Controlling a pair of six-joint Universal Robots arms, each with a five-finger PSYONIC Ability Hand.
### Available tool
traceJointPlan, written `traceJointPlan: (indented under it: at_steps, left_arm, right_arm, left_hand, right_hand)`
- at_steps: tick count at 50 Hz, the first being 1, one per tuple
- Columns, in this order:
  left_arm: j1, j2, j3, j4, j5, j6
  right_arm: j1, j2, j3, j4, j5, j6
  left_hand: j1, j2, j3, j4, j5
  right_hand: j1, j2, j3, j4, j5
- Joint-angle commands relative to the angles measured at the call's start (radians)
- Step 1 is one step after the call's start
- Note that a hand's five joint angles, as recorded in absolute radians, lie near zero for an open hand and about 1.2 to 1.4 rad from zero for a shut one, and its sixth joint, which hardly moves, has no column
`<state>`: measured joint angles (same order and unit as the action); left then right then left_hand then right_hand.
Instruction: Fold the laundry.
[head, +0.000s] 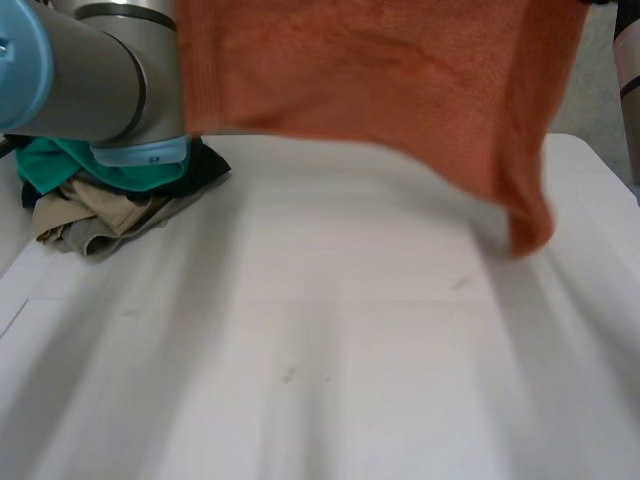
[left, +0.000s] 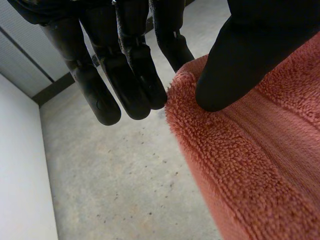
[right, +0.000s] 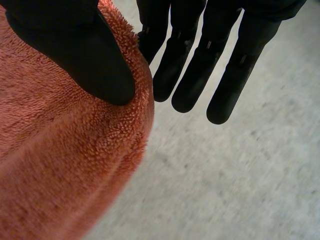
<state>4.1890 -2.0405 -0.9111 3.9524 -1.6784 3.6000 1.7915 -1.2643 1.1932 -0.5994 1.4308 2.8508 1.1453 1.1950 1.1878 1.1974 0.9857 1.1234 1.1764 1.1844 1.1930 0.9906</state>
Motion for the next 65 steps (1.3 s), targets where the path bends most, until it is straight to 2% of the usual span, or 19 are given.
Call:
traceJointPlan:
  at_steps: [1, 8, 14, 18, 24, 26, 28, 29, 30, 31, 39, 47, 52, 56, 65]
  left_arm:
    - [0.032, 0.078, -0.225, -0.036, -0.018, -0.015]
    - [0.049, 0.147, -0.567, -0.036, -0.003, -0.014]
    - [0.052, 0.212, -0.843, -0.033, 0.037, -0.012]
    - [0.052, 0.250, -0.971, -0.033, 0.084, -0.010]
    - [0.049, 0.318, -1.063, -0.045, 0.101, -0.009]
    - [0.051, 0.353, -1.086, -0.068, 0.101, -0.009]
    - [0.052, 0.373, -1.092, -0.088, 0.103, -0.009]
    - [0.052, 0.384, -1.094, -0.100, 0.103, -0.009]
    - [0.054, 0.405, -1.097, -0.126, 0.105, -0.007]
    - [0.056, 0.413, -1.097, -0.136, 0.105, -0.007]
    - [0.072, 0.448, -1.100, -0.177, 0.108, -0.009]
    - [0.080, 0.447, -1.100, -0.179, 0.108, -0.012]
    - [0.080, 0.447, -1.098, -0.177, 0.109, -0.012]
    - [0.082, 0.447, -1.095, -0.174, 0.109, -0.012]
    - [0.086, 0.445, -1.092, -0.173, 0.109, -0.012]
  right_arm:
    - [0.014, -0.043, 0.117, 0.007, 0.010, -0.014]
    - [0.016, -0.087, 0.317, 0.205, -0.006, -0.014]
    - [0.025, -0.084, 0.523, 0.383, -0.062, -0.022]
    - [0.034, -0.052, 0.572, 0.478, -0.095, -0.050]
    - [0.029, -0.041, 0.549, 0.615, -0.118, -0.093]
    - [0.028, -0.043, 0.511, 0.664, -0.121, -0.128]
    - [0.026, -0.044, 0.485, 0.705, -0.119, -0.168]
    - [0.022, -0.047, 0.453, 0.752, -0.118, -0.218]
    - [0.022, -0.049, 0.435, 0.774, -0.118, -0.246]
    - [0.022, -0.050, 0.416, 0.797, -0.119, -0.270]
    - [0.031, -0.017, 0.195, 0.872, -0.130, -0.396]
    - [0.020, 0.149, 0.039, 0.865, -0.139, -0.550]
    - [-0.004, 0.270, -0.027, 0.849, -0.197, -0.749]
    - [-0.029, 0.367, -0.090, 0.842, -0.199, -0.849]
    - [-0.078, 0.534, -0.210, 0.810, -0.205, -0.932]
  left_hand:
    - [0.251, 0.201, 0.209, 0.199, 0.236]
    - [0.251, 0.201, 0.209, 0.199, 0.236]
    - [0.251, 0.201, 0.209, 0.199, 0.236]
    - [0.251, 0.201, 0.209, 0.199, 0.236]
    - [0.251, 0.201, 0.209, 0.199, 0.236]
    - [0.251, 0.201, 0.209, 0.199, 0.236]
    - [0.251, 0.201, 0.209, 0.199, 0.236]
    - [0.251, 0.201, 0.209, 0.199, 0.236]
    - [0.251, 0.201, 0.209, 0.199, 0.236]
    - [0.251, 0.201, 0.209, 0.199, 0.236]
    - [0.251, 0.201, 0.209, 0.199, 0.236]
    - [0.251, 0.201, 0.209, 0.199, 0.236]
    - [0.251, 0.201, 0.209, 0.199, 0.236]
    - [0.251, 0.201, 0.209, 0.199, 0.236]
    - [0.251, 0.201, 0.209, 0.199, 0.236]
  right_hand:
    - [0.273, 0.220, 0.212, 0.203, 0.231]
    - [0.273, 0.220, 0.212, 0.203, 0.231]
    - [0.273, 0.220, 0.212, 0.203, 0.231]
    - [0.273, 0.220, 0.212, 0.203, 0.231]
    - [0.273, 0.220, 0.212, 0.203, 0.231]
    - [0.040, -0.013, -0.021, -0.029, -0.001]
    - [-0.308, -0.361, -0.369, -0.378, -0.350]
    - [-0.735, -0.788, -0.796, -0.804, -0.776]
    - [-0.893, -0.946, -0.954, -0.963, -0.935]
    - [-0.944, -0.997, -1.005, -1.014, -0.986]
    - [-0.939, -0.992, -1.000, -1.008, -0.980]
    - [-0.880, -0.933, -0.941, -0.950, -0.922]
    - [-0.713, -0.766, -0.774, -0.783, -0.755]
    - [-0.680, -0.733, -0.741, -0.750, -0.722]
    - [-0.575, -0.628, -0.636, -0.645, -0.617]
